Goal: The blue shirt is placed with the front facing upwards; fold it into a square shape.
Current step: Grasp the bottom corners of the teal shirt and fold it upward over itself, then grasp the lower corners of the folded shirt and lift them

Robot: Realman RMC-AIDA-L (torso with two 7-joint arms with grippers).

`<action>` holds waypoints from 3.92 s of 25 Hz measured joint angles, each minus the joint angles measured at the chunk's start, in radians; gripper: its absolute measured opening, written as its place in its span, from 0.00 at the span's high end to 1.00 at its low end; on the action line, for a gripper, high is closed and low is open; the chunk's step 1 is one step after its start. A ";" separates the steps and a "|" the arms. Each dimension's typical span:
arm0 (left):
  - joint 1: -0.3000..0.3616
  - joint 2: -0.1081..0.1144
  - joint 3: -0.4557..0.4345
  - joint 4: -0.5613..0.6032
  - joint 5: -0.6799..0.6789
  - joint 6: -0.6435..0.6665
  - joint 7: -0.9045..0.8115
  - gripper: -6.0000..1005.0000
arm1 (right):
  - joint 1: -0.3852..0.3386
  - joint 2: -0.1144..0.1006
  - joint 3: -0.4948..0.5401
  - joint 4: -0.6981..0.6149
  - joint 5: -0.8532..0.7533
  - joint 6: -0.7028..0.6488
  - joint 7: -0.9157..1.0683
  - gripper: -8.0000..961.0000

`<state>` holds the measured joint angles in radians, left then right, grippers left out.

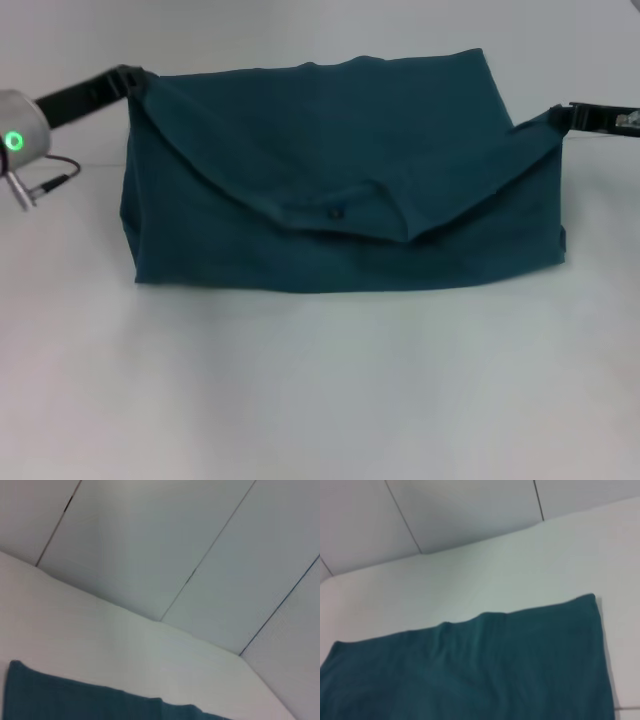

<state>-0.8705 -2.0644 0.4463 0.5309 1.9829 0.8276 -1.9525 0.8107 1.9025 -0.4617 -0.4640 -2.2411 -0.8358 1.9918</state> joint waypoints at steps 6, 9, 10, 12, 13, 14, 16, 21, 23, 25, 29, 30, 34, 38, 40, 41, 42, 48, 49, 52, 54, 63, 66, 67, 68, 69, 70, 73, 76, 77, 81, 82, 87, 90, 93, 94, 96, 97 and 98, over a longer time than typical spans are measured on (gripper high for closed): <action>0.002 -0.023 -0.004 -0.020 -0.001 -0.042 0.021 0.99 | -0.001 0.001 -0.008 0.021 -0.001 0.038 0.000 0.98; 0.007 -0.026 -0.006 -0.020 -0.001 -0.043 0.023 0.99 | -0.001 0.002 -0.008 0.029 0.000 0.052 -0.002 0.98; 0.008 -0.027 -0.006 -0.021 -0.001 -0.043 0.023 0.99 | -0.001 0.002 -0.008 0.032 0.000 0.057 -0.004 0.98; 0.010 -0.027 -0.006 -0.021 -0.001 -0.043 0.023 0.99 | 0.001 0.002 -0.010 0.037 -0.001 0.061 -0.007 0.98; 0.010 -0.027 -0.006 -0.021 -0.001 -0.043 0.023 0.99 | 0.001 0.002 -0.012 0.039 -0.001 0.062 -0.008 0.98; 0.011 -0.027 -0.005 -0.022 -0.001 -0.043 0.023 0.99 | 0.001 0.003 -0.014 0.039 -0.002 0.062 -0.008 0.98; 0.011 -0.028 -0.003 -0.022 -0.001 -0.044 0.024 0.99 | 0.001 0.004 -0.015 0.039 -0.001 0.062 -0.008 0.98; 0.014 -0.037 0.002 -0.021 -0.001 -0.040 0.029 0.99 | 0.002 0.007 -0.016 0.039 0.000 0.063 0.001 0.98; 0.016 -0.044 0.005 -0.019 0.000 -0.037 0.033 0.99 | 0.002 0.007 -0.016 0.039 -0.001 0.061 0.001 0.98; 0.018 -0.049 0.011 -0.019 0.000 -0.035 0.046 0.99 | 0.001 0.007 -0.017 0.038 -0.001 0.059 -0.004 0.96; 0.018 -0.055 0.023 -0.011 -0.001 -0.039 0.059 0.92 | -0.002 0.009 -0.026 0.027 -0.001 0.061 -0.009 0.89; 0.018 -0.056 0.022 -0.008 -0.002 -0.043 0.059 0.84 | -0.003 0.009 -0.027 0.022 0.001 0.062 -0.009 0.87; 0.018 -0.056 0.021 0.003 -0.013 -0.074 0.063 0.71 | -0.008 0.008 -0.024 0.001 0.004 0.075 -0.009 0.79; 0.029 -0.050 0.019 0.010 -0.042 -0.081 0.070 0.60 | -0.010 0.008 -0.027 -0.022 0.004 0.090 -0.009 0.71; 0.046 -0.051 0.023 0.026 -0.060 -0.072 0.070 0.55 | -0.011 0.006 -0.027 -0.025 0.005 0.089 -0.009 0.67; 0.053 -0.052 0.024 0.035 -0.063 -0.068 0.070 0.53 | -0.012 0.005 -0.027 -0.026 0.005 0.087 -0.009 0.64; 0.064 -0.056 0.025 0.047 -0.064 -0.061 0.070 0.50 | -0.014 0.004 -0.028 -0.026 0.005 0.081 -0.009 0.51; 0.111 -0.058 0.024 0.083 -0.067 0.004 0.060 0.33 | -0.054 0.001 -0.026 -0.047 0.005 -0.020 -0.003 0.24; 0.137 -0.053 0.022 0.095 -0.070 0.062 0.053 0.28 | -0.066 0.001 -0.026 -0.058 0.005 -0.043 0.003 0.21; 0.211 -0.055 0.023 0.148 -0.100 0.185 0.046 0.18 | -0.099 0.002 -0.026 -0.081 0.003 -0.096 0.043 0.22; 0.233 -0.057 0.025 0.163 -0.103 0.222 0.046 0.16 | -0.114 0.000 -0.029 -0.082 -0.001 -0.114 0.077 0.22; 0.296 -0.054 0.026 0.177 -0.077 0.309 0.054 0.14 | -0.144 0.000 -0.087 -0.055 -0.006 -0.190 0.167 0.22; 0.309 -0.055 0.026 0.185 -0.035 0.311 0.054 0.14 | -0.151 0.006 -0.131 -0.052 -0.010 -0.207 0.192 0.22; 0.313 -0.057 0.026 0.187 -0.021 0.311 0.054 0.14 | -0.152 0.009 -0.138 -0.051 -0.012 -0.207 0.198 0.22; 0.316 -0.058 0.026 0.189 -0.004 0.311 0.055 0.14 | -0.154 0.012 -0.143 -0.050 -0.016 -0.209 0.204 0.22; 0.319 -0.059 0.026 0.189 0.006 0.313 0.055 0.14 | -0.157 0.017 -0.145 -0.050 -0.019 -0.211 0.207 0.22; 0.322 -0.059 0.026 0.190 0.014 0.315 0.055 0.14 | -0.159 0.019 -0.146 -0.050 -0.020 -0.213 0.208 0.22; 0.334 -0.060 0.026 0.194 0.030 0.322 0.056 0.14 | -0.168 0.022 -0.146 -0.051 -0.021 -0.215 0.208 0.22; 0.343 -0.063 0.026 0.200 0.034 0.333 0.056 0.14 | -0.177 0.024 -0.145 -0.061 -0.021 -0.218 0.209 0.22; 0.344 -0.064 0.026 0.201 0.034 0.337 0.056 0.14 | -0.179 0.024 -0.142 -0.064 -0.021 -0.218 0.209 0.22; 0.345 -0.065 0.026 0.201 0.034 0.341 0.056 0.14 | -0.186 0.020 -0.140 -0.065 -0.021 -0.213 0.208 0.22; 0.345 -0.066 0.026 0.201 0.034 0.342 0.057 0.14 | -0.187 0.018 -0.141 -0.065 -0.021 -0.213 0.208 0.22; 0.345 -0.068 0.027 0.194 0.034 0.344 0.068 0.14 | -0.191 0.015 -0.145 -0.065 -0.025 -0.205 0.209 0.22; 0.344 -0.069 0.029 0.192 0.034 0.344 0.069 0.14 | -0.188 0.021 -0.147 -0.063 -0.034 -0.193 0.209 0.22; 0.344 -0.070 0.029 0.192 0.034 0.344 0.069 0.14 | -0.181 0.032 -0.147 -0.058 -0.045 -0.175 0.208 0.22; 0.343 -0.071 0.029 0.192 0.034 0.345 0.069 0.14 | -0.180 0.036 -0.147 -0.058 -0.046 -0.169 0.206 0.22; 0.343 -0.071 0.029 0.191 0.034 0.346 0.069 0.14 | -0.179 0.044 -0.147 -0.061 -0.046 -0.160 0.203 0.22; 0.343 -0.071 0.029 0.191 0.034 0.346 0.069 0.14 | -0.177 0.046 -0.147 -0.062 -0.046 -0.156 0.202 0.22; 0.343 -0.071 0.029 0.191 0.034 0.346 0.069 0.14 | -0.175 0.048 -0.147 -0.062 -0.046 -0.153 0.202 0.22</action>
<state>-0.5279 -2.1353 0.4755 0.7224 2.0171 1.1735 -1.8835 0.6357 1.9507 -0.6090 -0.5261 -2.2875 -0.9884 2.1939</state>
